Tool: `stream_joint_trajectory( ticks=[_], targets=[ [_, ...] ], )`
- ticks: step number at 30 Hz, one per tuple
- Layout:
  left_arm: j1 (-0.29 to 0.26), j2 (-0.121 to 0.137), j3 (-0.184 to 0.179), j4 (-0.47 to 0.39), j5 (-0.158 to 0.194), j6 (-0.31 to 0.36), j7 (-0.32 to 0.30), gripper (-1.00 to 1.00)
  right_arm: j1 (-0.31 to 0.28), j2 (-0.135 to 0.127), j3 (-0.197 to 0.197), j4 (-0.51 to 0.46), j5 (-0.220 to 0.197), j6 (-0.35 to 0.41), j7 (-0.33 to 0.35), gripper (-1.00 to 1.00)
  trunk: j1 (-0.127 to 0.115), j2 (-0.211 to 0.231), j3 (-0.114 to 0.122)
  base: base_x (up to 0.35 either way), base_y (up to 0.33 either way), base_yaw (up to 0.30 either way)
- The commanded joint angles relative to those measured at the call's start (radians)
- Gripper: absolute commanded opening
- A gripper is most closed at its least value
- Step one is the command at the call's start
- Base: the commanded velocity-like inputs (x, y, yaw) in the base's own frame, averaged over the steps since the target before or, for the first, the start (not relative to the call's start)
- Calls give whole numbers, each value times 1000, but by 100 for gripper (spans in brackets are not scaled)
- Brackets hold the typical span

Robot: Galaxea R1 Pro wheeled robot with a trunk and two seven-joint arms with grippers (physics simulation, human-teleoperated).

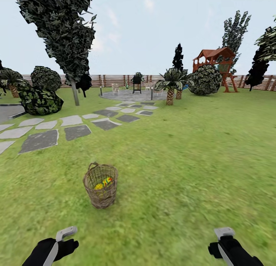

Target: Take the three Easter eggs out of the wicker basket on the lawn in the garden, then place them on the lawn next to a single tree (choose any tree) so that all three eggs are next to the same tree and none are left in the basket.

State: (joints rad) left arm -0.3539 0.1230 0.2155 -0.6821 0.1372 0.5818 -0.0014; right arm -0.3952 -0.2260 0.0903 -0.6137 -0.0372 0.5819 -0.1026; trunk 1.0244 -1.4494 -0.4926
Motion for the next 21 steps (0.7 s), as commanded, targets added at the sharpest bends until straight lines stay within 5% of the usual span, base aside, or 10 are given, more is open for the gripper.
stream_joint_trajectory(
  ticks=[1, 21],
  targets=[
    [0, 0, 2, -2, 7, 6, 0, 100, -1, -1, 8, -1, -4, 6, -6, 100, 1, -1, -1, 329, 0, 0],
    [0, 0, 4, -2, 7, 6, 0, 100, -1, 5, 6, -1, -6, 5, -6, 100, 1, -1, -1, 329, 0, 75]
  ],
)
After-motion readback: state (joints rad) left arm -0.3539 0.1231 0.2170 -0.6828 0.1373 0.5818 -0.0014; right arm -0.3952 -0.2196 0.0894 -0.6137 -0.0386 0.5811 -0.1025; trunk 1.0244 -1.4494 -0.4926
